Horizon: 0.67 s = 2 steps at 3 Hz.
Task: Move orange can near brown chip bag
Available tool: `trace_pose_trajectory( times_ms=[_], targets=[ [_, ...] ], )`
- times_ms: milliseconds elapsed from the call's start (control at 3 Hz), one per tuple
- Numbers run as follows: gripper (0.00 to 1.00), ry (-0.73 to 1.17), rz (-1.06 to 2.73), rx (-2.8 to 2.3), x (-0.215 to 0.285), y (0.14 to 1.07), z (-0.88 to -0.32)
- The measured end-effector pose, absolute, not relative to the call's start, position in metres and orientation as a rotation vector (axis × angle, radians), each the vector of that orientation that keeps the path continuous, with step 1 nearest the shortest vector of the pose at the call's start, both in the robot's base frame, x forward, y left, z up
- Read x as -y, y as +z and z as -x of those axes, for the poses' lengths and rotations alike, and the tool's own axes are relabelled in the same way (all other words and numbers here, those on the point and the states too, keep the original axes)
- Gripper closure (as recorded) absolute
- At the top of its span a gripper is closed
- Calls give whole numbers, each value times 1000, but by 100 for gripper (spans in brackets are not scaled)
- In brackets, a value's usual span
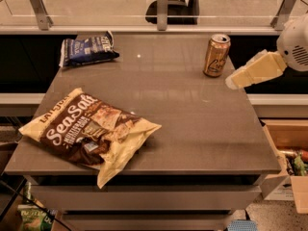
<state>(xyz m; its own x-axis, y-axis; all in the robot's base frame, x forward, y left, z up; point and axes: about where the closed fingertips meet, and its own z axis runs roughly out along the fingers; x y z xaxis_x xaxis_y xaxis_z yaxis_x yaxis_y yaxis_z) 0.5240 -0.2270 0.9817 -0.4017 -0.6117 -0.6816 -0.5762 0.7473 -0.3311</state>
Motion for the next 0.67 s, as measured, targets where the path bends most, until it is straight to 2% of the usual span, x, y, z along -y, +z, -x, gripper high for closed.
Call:
trace_pose_trajectory(
  times_ms=[667],
  targets=[
    [0,-7,785,-2050,237,972,-543]
  ],
)
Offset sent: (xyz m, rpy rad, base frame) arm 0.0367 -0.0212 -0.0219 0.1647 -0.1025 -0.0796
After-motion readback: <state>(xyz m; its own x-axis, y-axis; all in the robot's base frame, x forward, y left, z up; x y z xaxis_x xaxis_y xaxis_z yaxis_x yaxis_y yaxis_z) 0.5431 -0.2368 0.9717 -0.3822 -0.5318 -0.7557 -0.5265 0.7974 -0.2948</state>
